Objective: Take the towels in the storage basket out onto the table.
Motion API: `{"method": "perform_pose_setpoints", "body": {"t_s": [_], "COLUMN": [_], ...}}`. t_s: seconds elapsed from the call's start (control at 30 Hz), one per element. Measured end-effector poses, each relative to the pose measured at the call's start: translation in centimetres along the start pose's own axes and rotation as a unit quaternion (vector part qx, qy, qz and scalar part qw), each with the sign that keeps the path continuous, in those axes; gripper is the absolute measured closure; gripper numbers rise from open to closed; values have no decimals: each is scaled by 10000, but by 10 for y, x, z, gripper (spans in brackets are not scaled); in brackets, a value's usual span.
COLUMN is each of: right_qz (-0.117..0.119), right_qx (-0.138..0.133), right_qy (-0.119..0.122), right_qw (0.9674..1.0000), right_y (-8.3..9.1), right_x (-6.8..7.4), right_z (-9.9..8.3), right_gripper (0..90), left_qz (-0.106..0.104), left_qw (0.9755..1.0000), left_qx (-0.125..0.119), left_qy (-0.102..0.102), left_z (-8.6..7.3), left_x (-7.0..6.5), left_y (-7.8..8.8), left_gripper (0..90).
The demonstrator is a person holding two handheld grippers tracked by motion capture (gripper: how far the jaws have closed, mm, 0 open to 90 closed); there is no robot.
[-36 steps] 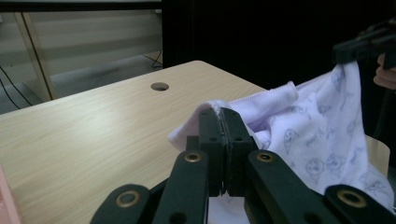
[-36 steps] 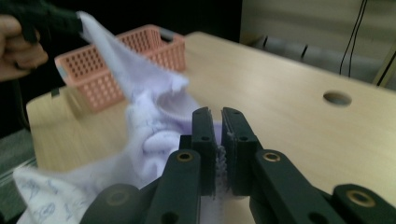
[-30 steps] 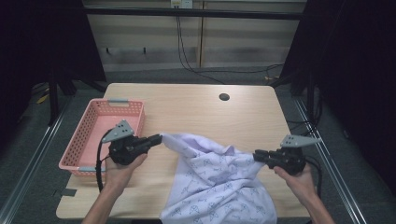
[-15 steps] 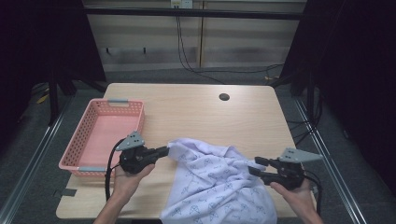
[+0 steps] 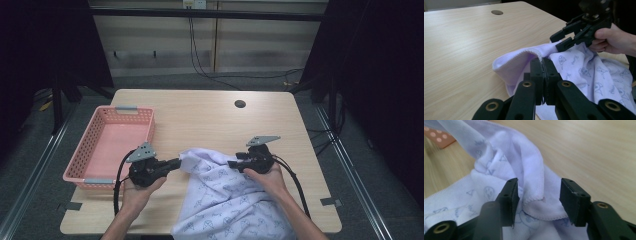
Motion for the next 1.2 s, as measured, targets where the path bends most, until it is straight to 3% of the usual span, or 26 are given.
{"method": "perform_pose_setpoints", "body": {"t_s": [0.07, 0.1, 0.13, 0.2, 0.23, 0.27, 0.3, 0.33, 0.4, 0.43, 0.47, 0.5, 0.57, 0.6, 0.67, 0.73, 0.77, 0.8, 0.87, 0.9, 0.93, 1.0, 1.03, 1.1, 1.13, 1.2], "right_qz": [61, 93, 139, 90, 90, 31, 31, -30, -157, -157, -308, -308, -444, -624, -797, -952, -952, -1022, -1105, -1200, -1276, -1514, -1734, -1666, -1674, -1627], "right_qx": [167, 2, -181, -507, -507, -845, -845, -1126, -1363, -1363, -1526, -1526, -1669, -1813, -1913, -1961, -1961, -1993, -1962, -1900, -1824, -1509, -1377, -1375, -1374, -1268], "right_qy": [-76, -77, -119, -91, -91, -59, -59, 43, 106, 106, 206, 206, 219, 207, 171, 117, 117, 17, -15, -71, -114, -190, -381, -426, -469, -417], "right_qw": [9998, 9999, 9997, 9986, 9986, 9964, 9964, 9936, 9905, 9905, 9876, 9876, 9847, 9812, 9781, 9759, 9759, 9746, 9743, 9744, 9748, 9767, 9744, 9755, 9751, 9776], "right_y": [-7, -4, 2, 22, 22, 49, 49, 77, 102, 102, 123, 123, 141, 155, 164, 167, 167, 163, 159, 152, 146, 132, 123, 121, 120, 119], "right_x": [-2, -1, -1, -2, -2, -6, -6, -9, -14, -14, -19, -19, -27, -39, -53, -70, -70, -88, -96, -106, -112, -125, -135, -138, -138, -136], "right_z": [-4, -5, -2, 9, 9, 23, 23, 37, 50, 50, 62, 62, 72, 81, 89, 96, 96, 101, 102, 103, 102, 98, 90, 85, 80, 68], "right_gripper": [696, 829, 849, 857, 857, 858, 858, 859, 860, 860, 860, 860, 861, 861, 861, 861, 861, 860, 856, 845, 825, 668, 610, 598, 580, 577], "left_qz": [9, 45, 45, 139, 139, 162, 164, 249, 264, 299, 335, 401, 438, 544, 623, 715, 701, 675, 728, 848, 985, 1046, 1071, 1035, 1076, 944], "left_qw": [10000, 10000, 10000, 9998, 9998, 9997, 9995, 9989, 9985, 9982, 9978, 9972, 9966, 9960, 9957, 9955, 9958, 9965, 9964, 9957, 9946, 9938, 9931, 9936, 9937, 9953], "left_qx": [-12, -36, -36, -128, -128, -191, -266, -399, -471, -503, -535, -570, -649, -642, -609, -565, -544, -479, -422, -367, -281, -292, -308, -319, -209, -94], "left_qy": [11, 20, 20, 2, 2, 9, 11, -59, -111, -148, -212, -276, -268, -287, -319, -276, -222, -69, -29, 9, 144, 258, 379, 321, 238, 174], "left_z": [0, 2, 2, 8, 8, 13, 18, 31, 37, 44, 51, 57, 71, 85, 92, 106, 112, 120, 123, 124, 126, 127, 127, 125, 122, 113], "left_x": [1, 2, 2, 6, 6, 7, 8, 9, 10, 10, 10, 10, 13, 19, 23, 35, 41, 52, 58, 62, 67, 73, 74, 71, 68, 60], "left_y": [1, 5, 5, 14, 14, 18, 22, 29, 32, 35, 37, 39, 41, 38, 35, 26, 20, 6, -4, -10, -19, -24, -26, -27, -28, -29], "left_gripper": [885, 886, 886, 887, 887, 887, 887, 887, 887, 887, 888, 888, 887, 888, 888, 887, 887, 885, 875, 790, 735, 672, 595, 614, 622, 624]}}
Point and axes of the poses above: each handheld gripper's, and its own axes: y roughly backward along the jaws, z roughly out of its top, x roughly to its left, the point moved 3 cm from there along -y, roughly forward along the jaws, and after that the axes turned 4 degrees about y, right-handed, at the moved point
